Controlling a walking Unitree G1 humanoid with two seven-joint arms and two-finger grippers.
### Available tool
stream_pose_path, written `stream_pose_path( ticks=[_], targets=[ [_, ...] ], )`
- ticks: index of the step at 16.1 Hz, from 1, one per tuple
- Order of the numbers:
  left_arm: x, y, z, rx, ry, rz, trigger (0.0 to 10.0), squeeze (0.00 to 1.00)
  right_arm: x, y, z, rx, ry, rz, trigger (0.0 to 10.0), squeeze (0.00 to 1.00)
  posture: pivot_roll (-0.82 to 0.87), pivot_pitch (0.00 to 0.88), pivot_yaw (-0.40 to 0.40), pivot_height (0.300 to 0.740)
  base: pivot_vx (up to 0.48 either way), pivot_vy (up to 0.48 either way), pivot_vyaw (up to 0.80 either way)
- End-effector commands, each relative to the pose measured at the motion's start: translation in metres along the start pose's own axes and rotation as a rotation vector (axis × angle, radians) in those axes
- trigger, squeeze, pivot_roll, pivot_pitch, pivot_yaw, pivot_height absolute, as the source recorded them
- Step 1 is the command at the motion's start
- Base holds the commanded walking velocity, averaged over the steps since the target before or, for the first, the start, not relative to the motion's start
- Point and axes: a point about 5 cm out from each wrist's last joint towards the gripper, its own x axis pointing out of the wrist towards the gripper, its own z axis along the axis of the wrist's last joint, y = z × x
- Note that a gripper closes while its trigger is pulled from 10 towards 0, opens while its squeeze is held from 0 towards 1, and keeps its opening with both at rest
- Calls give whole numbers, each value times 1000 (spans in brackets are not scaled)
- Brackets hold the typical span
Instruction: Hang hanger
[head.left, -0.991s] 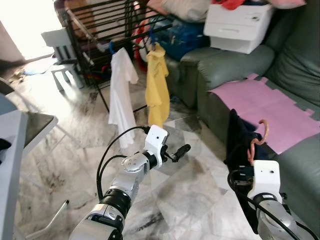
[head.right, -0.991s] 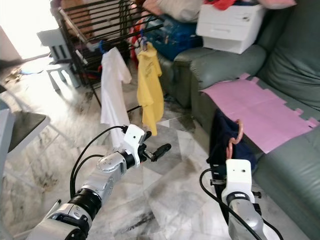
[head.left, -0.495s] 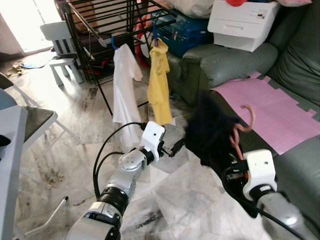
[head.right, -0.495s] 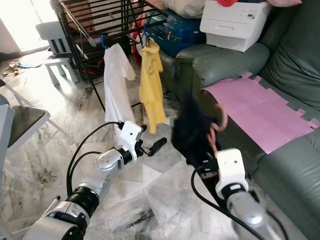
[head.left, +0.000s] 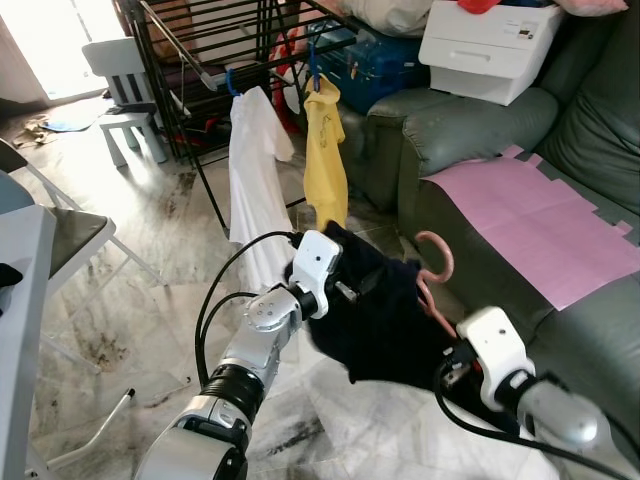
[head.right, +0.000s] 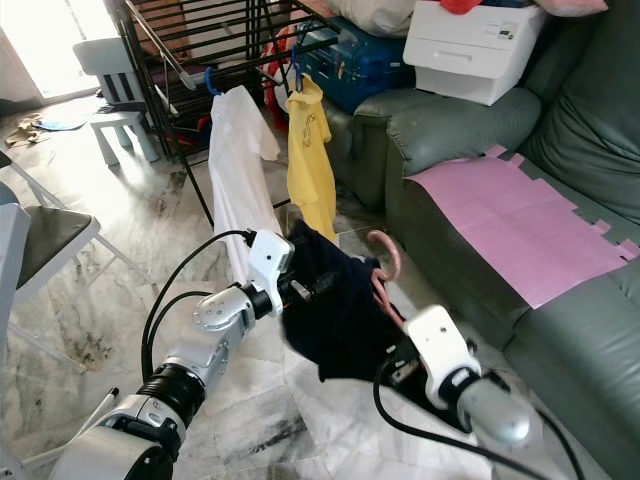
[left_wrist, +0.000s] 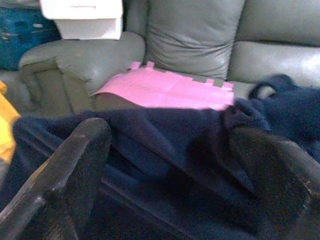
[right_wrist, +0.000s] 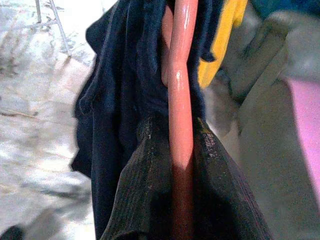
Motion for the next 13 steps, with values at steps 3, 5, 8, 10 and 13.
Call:
stream_pose_path(
  ticks=[3, 5, 8, 10, 13],
  targets=[
    [-4, 1, -4, 47, 38, -29, 10000, 0, 4, -14, 18, -136, -135, -26, 10000, 0, -107, 0, 60, 740, 0, 0, 0],
    [-6, 4, -5, 41, 46, -22, 10000, 0, 2, -24, 20, -149, -163, -53, 10000, 0, -109, 0, 63, 740, 0, 0, 0],
    [-7, 9, -5, 39, 42, 29, 10000, 0, 3, -22, 24, -152, -184, -17, 10000, 0, -112, 0, 65, 740, 0, 0, 0],
    [-5, 12, -5, 13, 43, 86, 10000, 0, 6, -14, 31, -142, -232, 17, 10000, 0, -114, 0, 65, 740, 0, 0, 0],
    [2, 6, -1, -63, 7, 75, 10000, 0, 16, -6, 35, -112, -269, 47, 10000, 0, -118, 0, 67, 740, 0, 0, 0]
  ],
)
